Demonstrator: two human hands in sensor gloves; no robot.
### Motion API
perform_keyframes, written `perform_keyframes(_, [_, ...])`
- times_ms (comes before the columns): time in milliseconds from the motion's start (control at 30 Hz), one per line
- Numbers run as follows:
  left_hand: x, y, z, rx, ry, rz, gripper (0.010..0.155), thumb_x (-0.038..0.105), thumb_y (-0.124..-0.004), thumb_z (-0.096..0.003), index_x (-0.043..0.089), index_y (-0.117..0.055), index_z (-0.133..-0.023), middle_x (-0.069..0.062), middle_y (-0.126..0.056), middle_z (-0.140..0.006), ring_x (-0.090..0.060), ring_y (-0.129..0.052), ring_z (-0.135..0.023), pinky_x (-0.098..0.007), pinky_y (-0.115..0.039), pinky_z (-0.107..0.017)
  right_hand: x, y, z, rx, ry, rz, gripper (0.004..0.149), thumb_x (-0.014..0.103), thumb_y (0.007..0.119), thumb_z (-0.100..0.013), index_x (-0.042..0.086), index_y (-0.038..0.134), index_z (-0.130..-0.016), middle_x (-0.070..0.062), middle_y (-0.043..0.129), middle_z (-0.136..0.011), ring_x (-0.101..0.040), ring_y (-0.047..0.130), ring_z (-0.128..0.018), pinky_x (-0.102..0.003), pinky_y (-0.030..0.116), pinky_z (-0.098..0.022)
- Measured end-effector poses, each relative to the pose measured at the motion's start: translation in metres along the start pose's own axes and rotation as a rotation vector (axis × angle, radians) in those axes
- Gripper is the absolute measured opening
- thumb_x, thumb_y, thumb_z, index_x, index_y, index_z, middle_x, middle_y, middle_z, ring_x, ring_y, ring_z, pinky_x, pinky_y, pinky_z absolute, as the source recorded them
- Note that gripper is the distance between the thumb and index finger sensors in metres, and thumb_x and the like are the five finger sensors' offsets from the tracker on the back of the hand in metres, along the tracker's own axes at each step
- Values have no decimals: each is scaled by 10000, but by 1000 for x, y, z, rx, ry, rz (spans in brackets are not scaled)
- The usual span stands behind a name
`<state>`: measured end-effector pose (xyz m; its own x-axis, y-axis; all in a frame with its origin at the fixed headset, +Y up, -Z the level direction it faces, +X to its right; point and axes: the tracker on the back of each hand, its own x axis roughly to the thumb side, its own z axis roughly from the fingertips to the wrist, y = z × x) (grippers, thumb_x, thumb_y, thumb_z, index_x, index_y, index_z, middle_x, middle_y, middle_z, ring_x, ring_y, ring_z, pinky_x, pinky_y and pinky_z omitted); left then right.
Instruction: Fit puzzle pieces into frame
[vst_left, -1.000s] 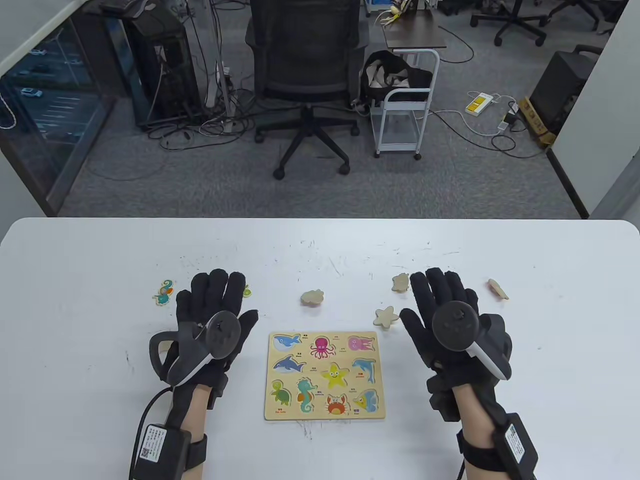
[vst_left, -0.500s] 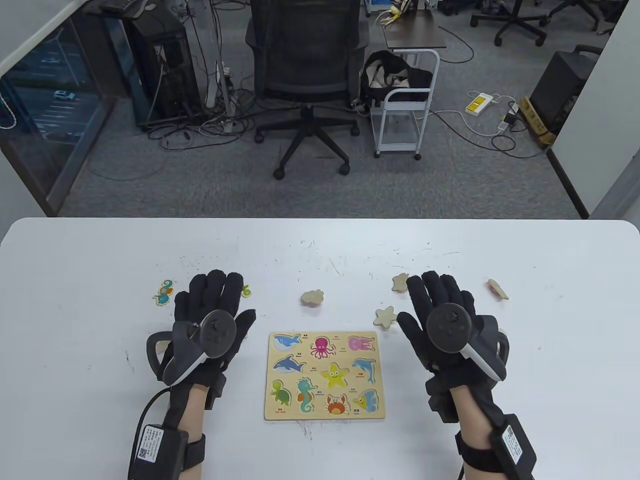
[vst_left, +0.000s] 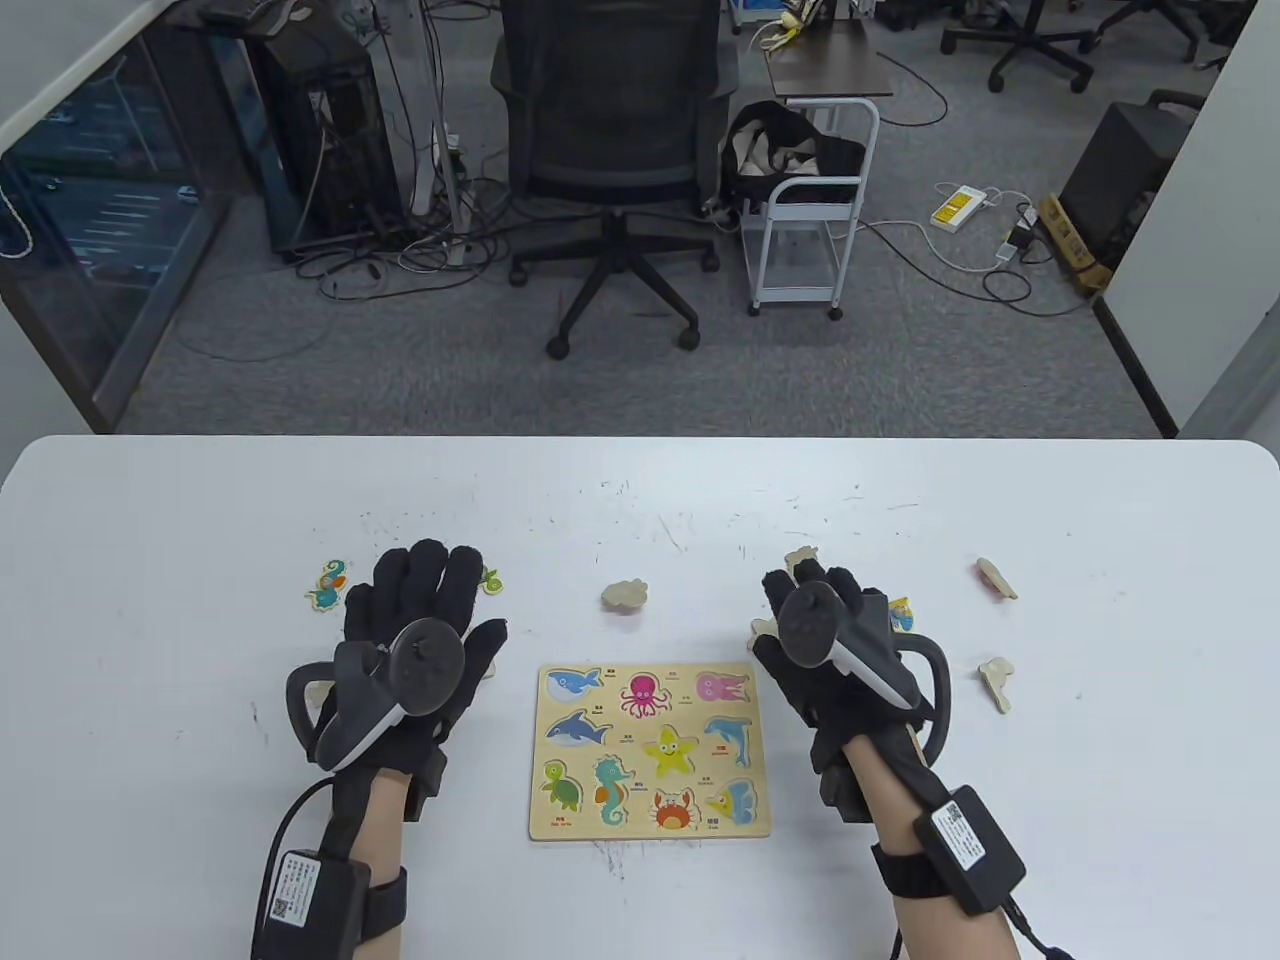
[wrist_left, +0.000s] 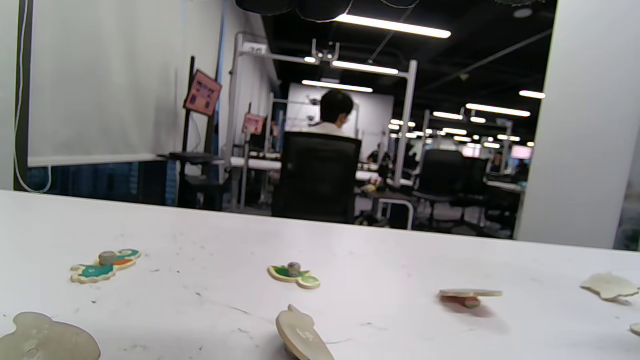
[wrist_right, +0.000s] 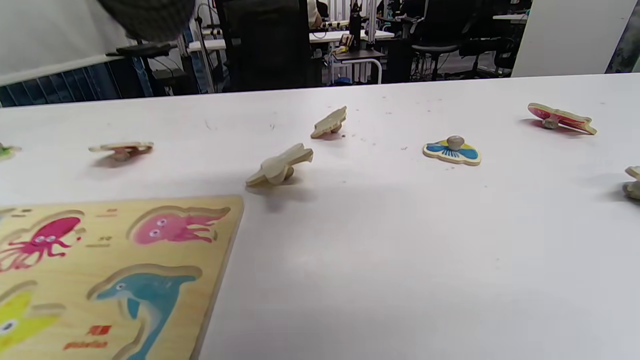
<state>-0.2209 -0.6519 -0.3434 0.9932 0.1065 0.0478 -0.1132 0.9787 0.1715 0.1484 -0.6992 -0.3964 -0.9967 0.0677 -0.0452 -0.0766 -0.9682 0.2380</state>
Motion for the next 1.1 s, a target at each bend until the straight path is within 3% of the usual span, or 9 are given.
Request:
perform_keyframes(367, [-2,-1,-1,-24,-11,21,753,708,-548,-509,434,-368,-1186,12,-427,-1315,-331,-422,-1212,-607,-449,-860,25,37,-52,162,85,127,650,525,760,-467,476,464,-1044,107,382,-1208,-255,430,-1151,-515,343,-856])
perform_keyframes(867, [0,-4,-2,-64,-12,19,749,709,-547,-508,435,-381,-1185,13,-445,-1312,-326,-437,-1212,-606,-460,-859,14,57,-73,258,117,130,569,455,794,-478,478,570,-1001,138,461,-1181,-231,519,-1123,-507,387,-849])
perform_keyframes(1100, [-1,-5,-3,-72,-6,13,747,708,-547,-509,434,-385,-1185,13,-453,-1311,-326,-444,-1212,-606,-463,-858,12,63,-73,236,119,134,572,427,800,-482,474,557,-997,126,541,-1152,-202,633,-1070,-477,484,-826])
